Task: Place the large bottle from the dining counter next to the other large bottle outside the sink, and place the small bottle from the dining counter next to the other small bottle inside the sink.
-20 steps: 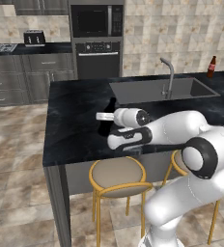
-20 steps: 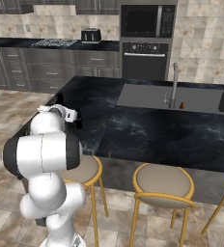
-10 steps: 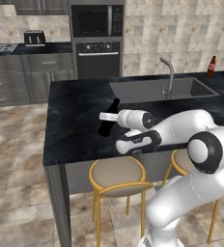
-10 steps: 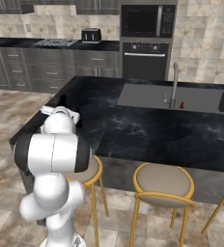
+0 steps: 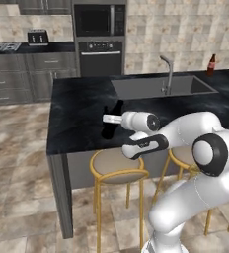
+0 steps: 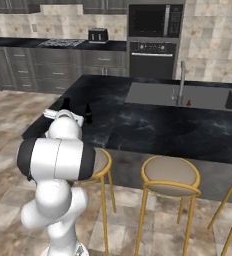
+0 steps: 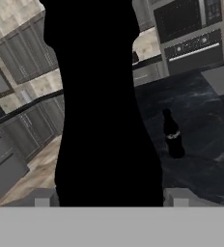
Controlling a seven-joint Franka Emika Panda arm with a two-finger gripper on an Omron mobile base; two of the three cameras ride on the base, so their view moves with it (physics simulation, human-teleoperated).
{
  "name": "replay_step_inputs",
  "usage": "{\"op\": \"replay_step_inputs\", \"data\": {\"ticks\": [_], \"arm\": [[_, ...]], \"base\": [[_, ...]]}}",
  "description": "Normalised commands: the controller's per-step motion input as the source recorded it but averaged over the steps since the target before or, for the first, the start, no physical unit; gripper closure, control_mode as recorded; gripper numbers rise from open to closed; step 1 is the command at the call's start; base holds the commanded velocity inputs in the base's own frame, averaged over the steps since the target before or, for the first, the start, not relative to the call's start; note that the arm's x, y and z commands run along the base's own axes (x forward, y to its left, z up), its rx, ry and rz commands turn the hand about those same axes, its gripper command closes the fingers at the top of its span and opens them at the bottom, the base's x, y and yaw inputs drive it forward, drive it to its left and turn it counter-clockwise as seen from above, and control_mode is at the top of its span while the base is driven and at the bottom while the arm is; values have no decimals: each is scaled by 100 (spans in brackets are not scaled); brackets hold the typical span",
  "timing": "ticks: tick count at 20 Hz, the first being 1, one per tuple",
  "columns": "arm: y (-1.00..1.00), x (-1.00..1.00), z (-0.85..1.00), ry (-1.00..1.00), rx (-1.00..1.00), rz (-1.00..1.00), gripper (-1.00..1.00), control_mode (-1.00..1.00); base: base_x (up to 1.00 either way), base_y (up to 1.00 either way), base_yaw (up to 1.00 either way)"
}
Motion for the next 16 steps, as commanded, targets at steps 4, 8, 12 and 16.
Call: {"op": "replay_step_inputs", "data": {"ticks": [4, 8, 12, 16], "arm": [[0, 0, 0, 0, 0, 0, 100, 100], [0, 0, 0, 0, 0, 0, 100, 100], [0, 0, 0, 0, 0, 0, 100, 100], [0, 0, 0, 0, 0, 0, 100, 100]], "base": [[-11, 57, 5], [0, 92, 3], [6, 100, 4], [13, 100, 5]]}}
